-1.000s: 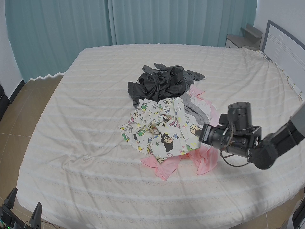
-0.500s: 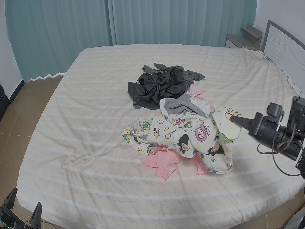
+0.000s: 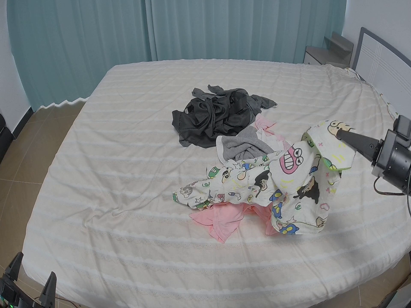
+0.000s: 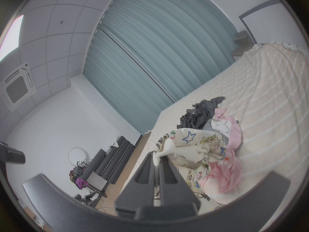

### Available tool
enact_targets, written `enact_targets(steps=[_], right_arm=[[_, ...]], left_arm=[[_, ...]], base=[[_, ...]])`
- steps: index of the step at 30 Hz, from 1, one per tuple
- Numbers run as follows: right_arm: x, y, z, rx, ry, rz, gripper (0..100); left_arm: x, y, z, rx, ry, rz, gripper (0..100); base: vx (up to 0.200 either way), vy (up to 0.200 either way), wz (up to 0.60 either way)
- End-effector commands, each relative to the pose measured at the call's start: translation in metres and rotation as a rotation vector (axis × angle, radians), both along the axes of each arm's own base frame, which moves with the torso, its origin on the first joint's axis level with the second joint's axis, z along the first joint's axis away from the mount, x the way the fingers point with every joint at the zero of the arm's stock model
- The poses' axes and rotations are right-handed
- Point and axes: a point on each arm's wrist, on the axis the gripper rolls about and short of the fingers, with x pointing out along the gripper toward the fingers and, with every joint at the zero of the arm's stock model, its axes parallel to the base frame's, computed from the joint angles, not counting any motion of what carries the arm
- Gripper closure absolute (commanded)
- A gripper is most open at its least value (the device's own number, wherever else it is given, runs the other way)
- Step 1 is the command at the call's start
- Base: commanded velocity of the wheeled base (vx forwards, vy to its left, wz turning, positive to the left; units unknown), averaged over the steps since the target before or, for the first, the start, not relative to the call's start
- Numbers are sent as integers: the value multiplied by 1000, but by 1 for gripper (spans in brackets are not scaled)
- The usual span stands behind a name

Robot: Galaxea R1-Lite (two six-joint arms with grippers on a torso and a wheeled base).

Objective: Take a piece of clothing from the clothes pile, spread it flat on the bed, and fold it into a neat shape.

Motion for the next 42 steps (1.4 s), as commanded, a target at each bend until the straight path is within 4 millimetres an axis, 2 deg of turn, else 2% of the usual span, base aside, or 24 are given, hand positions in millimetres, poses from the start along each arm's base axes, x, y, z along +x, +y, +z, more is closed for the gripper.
enact_targets(steps=[1,3,4,5,6,7,10,11,13,16,17,18,21,26,31,37,42], right_arm=[[-20,-7,35,41,-103,38,100],[-24,-4,46,45,-113,81,100],[-25,-4,47,45,-115,89,100],[-27,-1,55,50,-124,113,100],[-29,3,63,57,-135,146,100],[-30,6,68,62,-143,165,100],[-31,17,82,76,-162,228,100],[-31,18,83,78,-164,233,100],[-26,30,91,87,-174,274,100],[-17,44,101,96,-182,309,100],[-17,44,101,96,-182,309,100],[-12,53,107,103,-190,325,100],[-5,63,115,113,-202,342,100],[-5,73,124,131,-220,377,100],[-7,75,127,138,-228,388,100],[-9,75,129,142,-235,397,100],[-15,78,130,149,-236,424,100]], left_arm=[[-3,-1,10,22,-63,-41,0],[-18,-2,70,-85,-248,-105,0],[-20,-2,78,-106,-260,-115,0],[-23,-3,100,-160,-282,-146,0],[-20,-4,114,-140,-272,-192,0],[-15,-5,117,-111,-249,-235,0],[9,-9,114,-80,-94,-396,0],[11,-9,113,-81,-74,-409,0],[34,-10,111,-90,62,-465,0],[61,-11,108,-48,179,-493,0],[61,-11,108,-48,179,-493,0],[76,-13,104,-17,245,-530,0],[93,-20,100,-10,336,-615,0],[111,-39,87,8,482,-781,0],[122,-58,74,44,608,-899,0],[134,-68,64,55,679,-925,0],[154,-78,49,55,717,-922,0]], base=[[0,0,0],[0,0,0],[0,0,0],[0,0,0],[0,0,0],[0,0,0],[0,0,0],[0,0,0],[0,0,0],[0,0,0],[0,0,0],[0,0,0],[0,0,0],[0,0,0],[0,0,0],[0,0,0],[0,0,0]])
